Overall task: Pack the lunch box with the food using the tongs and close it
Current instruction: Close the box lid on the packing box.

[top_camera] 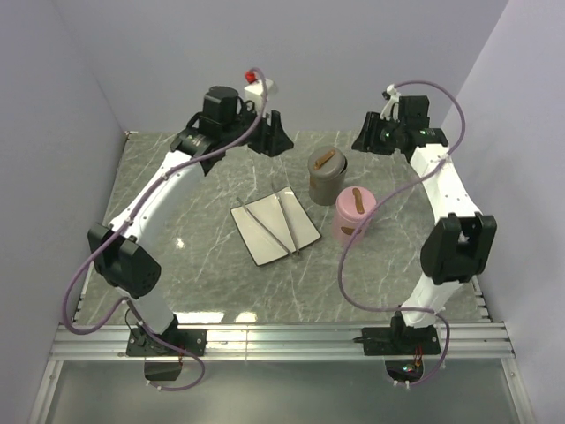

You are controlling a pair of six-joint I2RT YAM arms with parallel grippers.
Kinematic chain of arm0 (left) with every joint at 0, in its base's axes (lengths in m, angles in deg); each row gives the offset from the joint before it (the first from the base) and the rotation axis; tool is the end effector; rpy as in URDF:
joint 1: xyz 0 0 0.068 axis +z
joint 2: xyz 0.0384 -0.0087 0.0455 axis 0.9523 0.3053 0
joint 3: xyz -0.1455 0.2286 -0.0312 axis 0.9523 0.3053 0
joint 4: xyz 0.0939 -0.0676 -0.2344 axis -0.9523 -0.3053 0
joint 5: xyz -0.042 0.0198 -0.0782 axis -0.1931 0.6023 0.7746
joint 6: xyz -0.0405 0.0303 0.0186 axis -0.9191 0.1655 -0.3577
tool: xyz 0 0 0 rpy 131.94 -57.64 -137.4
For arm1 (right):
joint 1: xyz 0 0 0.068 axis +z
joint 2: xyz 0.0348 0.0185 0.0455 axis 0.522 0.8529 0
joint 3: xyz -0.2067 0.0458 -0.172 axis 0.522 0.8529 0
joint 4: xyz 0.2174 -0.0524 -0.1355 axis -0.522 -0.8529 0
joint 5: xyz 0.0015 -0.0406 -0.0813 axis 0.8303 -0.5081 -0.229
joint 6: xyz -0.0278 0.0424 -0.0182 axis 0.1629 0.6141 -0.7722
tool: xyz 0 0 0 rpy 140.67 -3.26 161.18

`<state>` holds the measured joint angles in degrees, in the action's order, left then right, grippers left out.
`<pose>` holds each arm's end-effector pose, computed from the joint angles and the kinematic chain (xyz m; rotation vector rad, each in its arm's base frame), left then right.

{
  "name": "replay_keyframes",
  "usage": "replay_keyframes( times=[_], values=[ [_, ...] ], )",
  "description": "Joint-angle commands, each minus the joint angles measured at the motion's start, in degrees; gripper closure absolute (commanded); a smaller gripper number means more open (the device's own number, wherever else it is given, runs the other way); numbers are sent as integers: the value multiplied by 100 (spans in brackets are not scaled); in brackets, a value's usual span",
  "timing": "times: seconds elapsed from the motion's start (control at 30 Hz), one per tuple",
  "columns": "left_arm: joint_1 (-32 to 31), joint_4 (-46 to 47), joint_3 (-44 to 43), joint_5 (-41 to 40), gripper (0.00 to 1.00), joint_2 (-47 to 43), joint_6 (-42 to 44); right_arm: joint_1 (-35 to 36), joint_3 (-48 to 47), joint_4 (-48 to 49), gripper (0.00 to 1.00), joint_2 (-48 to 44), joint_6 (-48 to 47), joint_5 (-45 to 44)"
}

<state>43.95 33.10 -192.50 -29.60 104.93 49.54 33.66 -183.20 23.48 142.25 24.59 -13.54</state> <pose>0.3406 -0.2009 0.4214 0.6284 1.8821 -0.8719 0.4047 0.0300 0.3425 -0.1017 2.2377 0.5712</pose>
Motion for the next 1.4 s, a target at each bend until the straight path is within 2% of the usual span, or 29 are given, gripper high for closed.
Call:
replay_keyframes(
  times=[0.0,0.03,0.07,0.13,0.2,0.33,0.53,0.8,1.37],
  values=[
    [400,569,261,103,39,-489,-563,534,-32,247,43,-954,160,-848],
    [462,639,341,94,38,-611,-608,675,29,291,42,-1043,194,-1076],
    [515,753,411,94,37,-674,-634,860,38,291,42,-1096,221,-1800],
    [665,859,614,68,36,-866,-696,1350,12,186,41,-1158,151,-2306],
    [718,948,728,-221,30,-964,-784,1642,47,168,41,-1158,212,-3016],
    [762,869,895,-749,30,-1113,-1039,2511,-5,-51,41,-895,650,-4308],
    [841,974,1159,-812,30,-1272,-1179,3076,-181,-175,41,-341,959,-5454],
    [911,1027,1194,-662,31,-1272,-1259,3103,-621,-342,41,344,1302,-5824],
    [1043,1194,1238,-372,31,-1298,-1303,3041,-859,-333,41,846,1469,-5860]
  ],
)
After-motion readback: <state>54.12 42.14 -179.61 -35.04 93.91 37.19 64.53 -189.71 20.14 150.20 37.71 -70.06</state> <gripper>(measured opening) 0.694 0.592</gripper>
